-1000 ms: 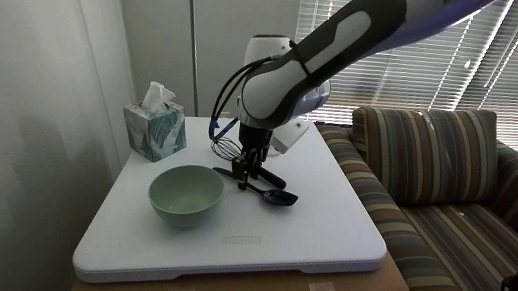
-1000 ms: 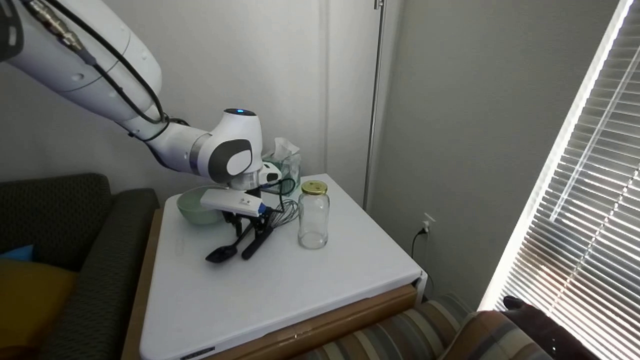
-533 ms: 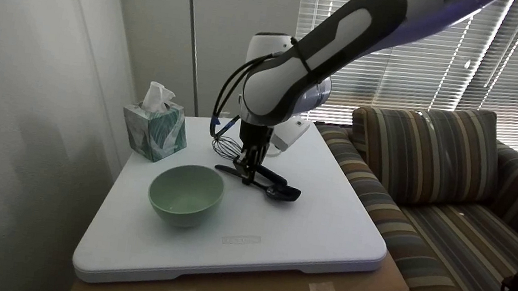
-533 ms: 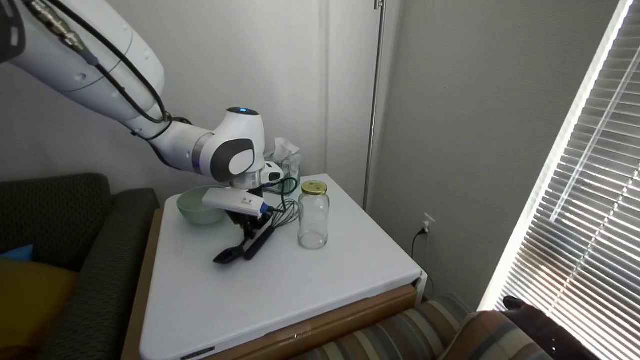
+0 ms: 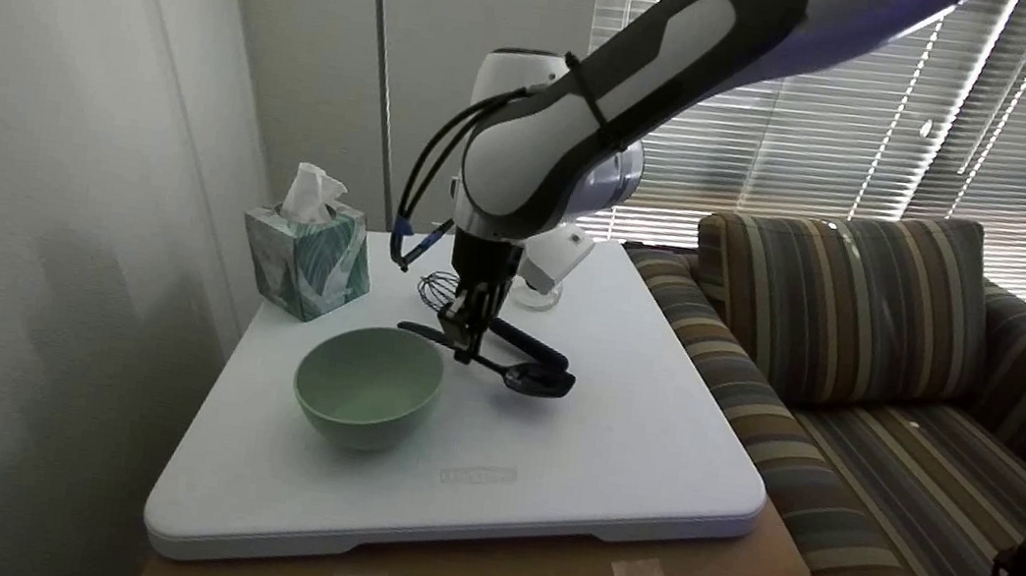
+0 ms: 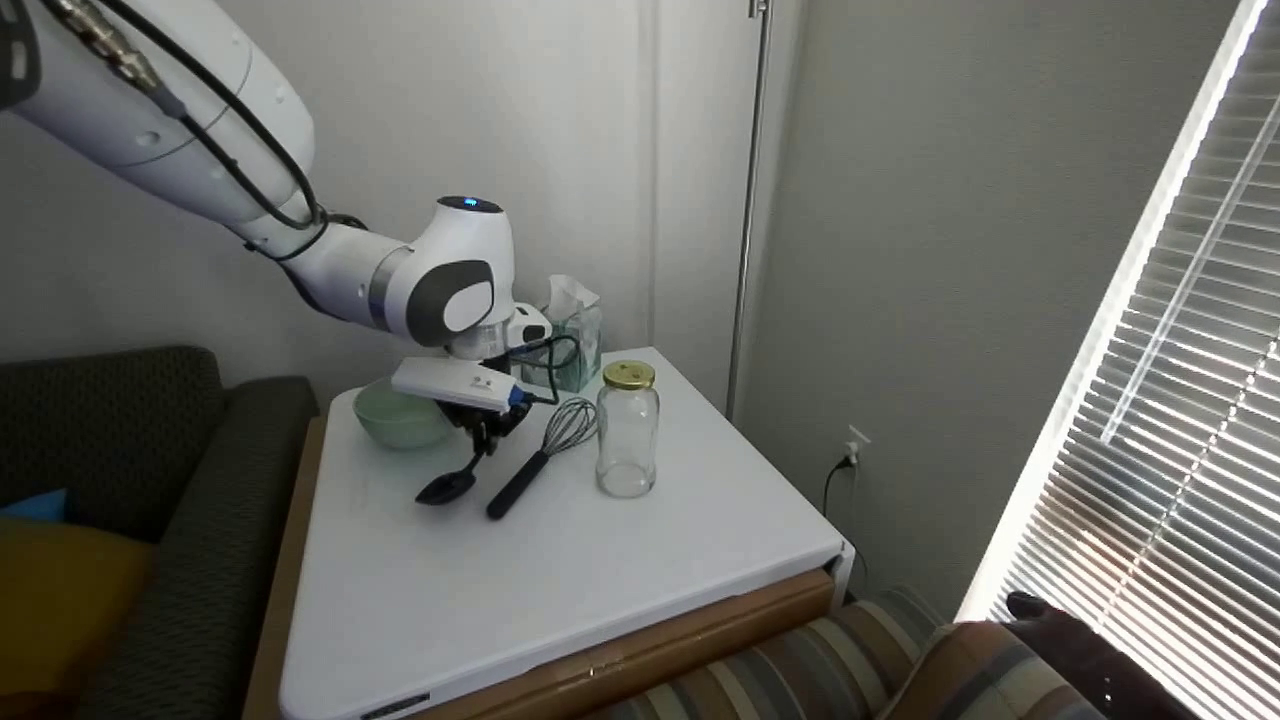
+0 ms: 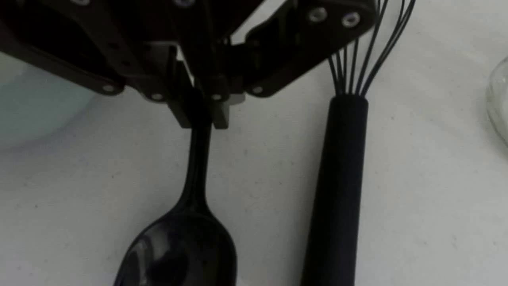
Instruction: Put the spoon in the bowl
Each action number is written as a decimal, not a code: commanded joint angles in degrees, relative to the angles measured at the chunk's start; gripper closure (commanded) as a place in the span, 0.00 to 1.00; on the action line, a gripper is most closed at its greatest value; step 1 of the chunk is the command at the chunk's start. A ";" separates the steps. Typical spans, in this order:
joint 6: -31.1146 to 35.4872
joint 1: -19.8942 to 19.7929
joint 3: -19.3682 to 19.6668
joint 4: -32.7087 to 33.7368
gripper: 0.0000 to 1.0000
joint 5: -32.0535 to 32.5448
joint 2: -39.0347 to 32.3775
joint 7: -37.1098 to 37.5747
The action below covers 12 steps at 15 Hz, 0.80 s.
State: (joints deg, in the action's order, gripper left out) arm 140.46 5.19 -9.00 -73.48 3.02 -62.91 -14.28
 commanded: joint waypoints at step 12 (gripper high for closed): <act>6.14 -0.75 -12.20 2.66 0.96 -3.10 5.26 -15.93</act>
State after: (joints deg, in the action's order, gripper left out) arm 144.96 7.61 -15.94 -71.65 3.73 -55.99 -24.59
